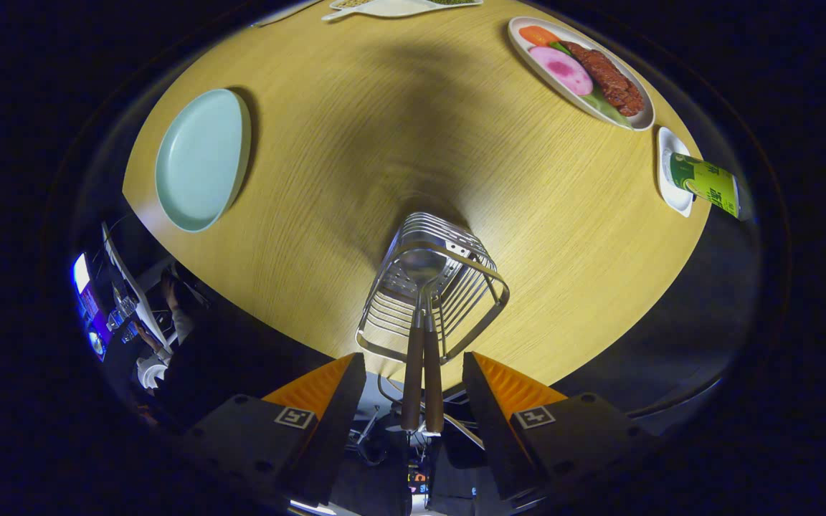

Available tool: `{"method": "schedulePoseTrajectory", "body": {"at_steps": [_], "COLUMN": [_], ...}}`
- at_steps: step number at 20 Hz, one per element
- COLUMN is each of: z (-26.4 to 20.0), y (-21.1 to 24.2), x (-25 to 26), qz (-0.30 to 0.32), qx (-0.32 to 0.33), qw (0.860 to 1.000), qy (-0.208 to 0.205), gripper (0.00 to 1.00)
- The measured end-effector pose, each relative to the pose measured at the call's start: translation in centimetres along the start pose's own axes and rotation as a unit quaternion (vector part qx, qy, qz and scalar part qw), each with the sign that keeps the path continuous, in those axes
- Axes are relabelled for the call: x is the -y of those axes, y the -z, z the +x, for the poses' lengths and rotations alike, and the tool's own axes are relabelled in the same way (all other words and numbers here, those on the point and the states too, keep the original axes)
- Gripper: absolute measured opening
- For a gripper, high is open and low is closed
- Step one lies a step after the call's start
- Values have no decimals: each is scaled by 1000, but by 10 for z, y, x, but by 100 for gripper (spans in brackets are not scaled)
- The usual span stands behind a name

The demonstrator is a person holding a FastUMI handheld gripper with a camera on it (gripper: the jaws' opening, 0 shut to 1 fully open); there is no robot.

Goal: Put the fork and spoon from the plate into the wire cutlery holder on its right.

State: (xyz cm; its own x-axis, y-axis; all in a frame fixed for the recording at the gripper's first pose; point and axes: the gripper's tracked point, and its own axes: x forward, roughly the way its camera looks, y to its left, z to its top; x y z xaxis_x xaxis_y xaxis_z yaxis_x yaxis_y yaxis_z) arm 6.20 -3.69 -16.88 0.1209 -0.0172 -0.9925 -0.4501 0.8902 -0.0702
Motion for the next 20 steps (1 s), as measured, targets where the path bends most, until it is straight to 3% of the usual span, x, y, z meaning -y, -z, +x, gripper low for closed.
{"method": "schedulePoseTrajectory", "body": {"at_steps": [2,3,4,6,12,17,20], "z": [-16,-24,-35,-58,-138,-178,-184], "y": [2,3,4,4,8,27,35], "x": [-1,0,0,3,2,8,21], "qz": [-1,0,7,25,92,136,147], "qx": [67,108,155,258,502,616,653], "qw": [998,994,988,966,860,775,740], "qy": [-7,-8,-10,-3,21,48,69], "gripper": [86,92,99,97,98,97,98]}}
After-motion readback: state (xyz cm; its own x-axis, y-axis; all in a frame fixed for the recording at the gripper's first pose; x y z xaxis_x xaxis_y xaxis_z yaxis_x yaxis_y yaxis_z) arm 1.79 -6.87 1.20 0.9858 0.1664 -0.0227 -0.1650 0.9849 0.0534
